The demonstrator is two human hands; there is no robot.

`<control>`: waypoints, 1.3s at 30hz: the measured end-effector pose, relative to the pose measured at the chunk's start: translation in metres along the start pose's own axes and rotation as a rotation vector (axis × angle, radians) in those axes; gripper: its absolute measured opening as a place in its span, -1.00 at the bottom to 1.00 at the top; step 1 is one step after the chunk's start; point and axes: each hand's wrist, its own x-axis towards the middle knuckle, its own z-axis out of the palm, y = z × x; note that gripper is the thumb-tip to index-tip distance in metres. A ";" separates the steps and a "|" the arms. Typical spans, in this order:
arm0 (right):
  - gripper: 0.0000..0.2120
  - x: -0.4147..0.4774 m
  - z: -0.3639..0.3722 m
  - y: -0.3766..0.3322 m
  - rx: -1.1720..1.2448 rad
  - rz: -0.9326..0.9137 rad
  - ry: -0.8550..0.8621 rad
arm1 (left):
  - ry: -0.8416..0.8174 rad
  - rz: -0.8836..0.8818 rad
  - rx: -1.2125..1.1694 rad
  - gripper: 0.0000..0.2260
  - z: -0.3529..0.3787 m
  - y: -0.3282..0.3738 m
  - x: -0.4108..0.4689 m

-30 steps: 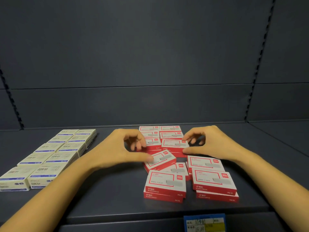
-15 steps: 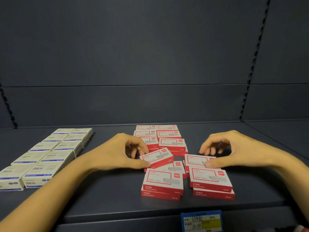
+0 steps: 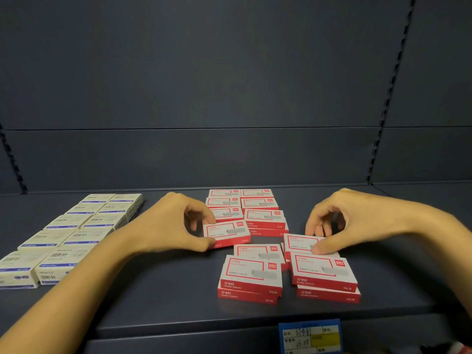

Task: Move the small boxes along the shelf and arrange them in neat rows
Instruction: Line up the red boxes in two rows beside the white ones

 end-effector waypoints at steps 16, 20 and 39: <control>-0.85 0.014 -0.008 -0.025 -0.230 0.041 -0.182 | -0.069 -0.087 0.161 -0.66 -0.006 -0.004 -0.002; -0.86 0.015 -0.007 -0.025 -0.247 0.036 -0.183 | -0.085 -0.079 0.160 -0.66 -0.005 -0.005 0.000; -0.54 0.051 0.025 -0.040 -0.633 -0.134 0.170 | -0.080 -0.038 0.095 -0.70 -0.003 -0.005 0.000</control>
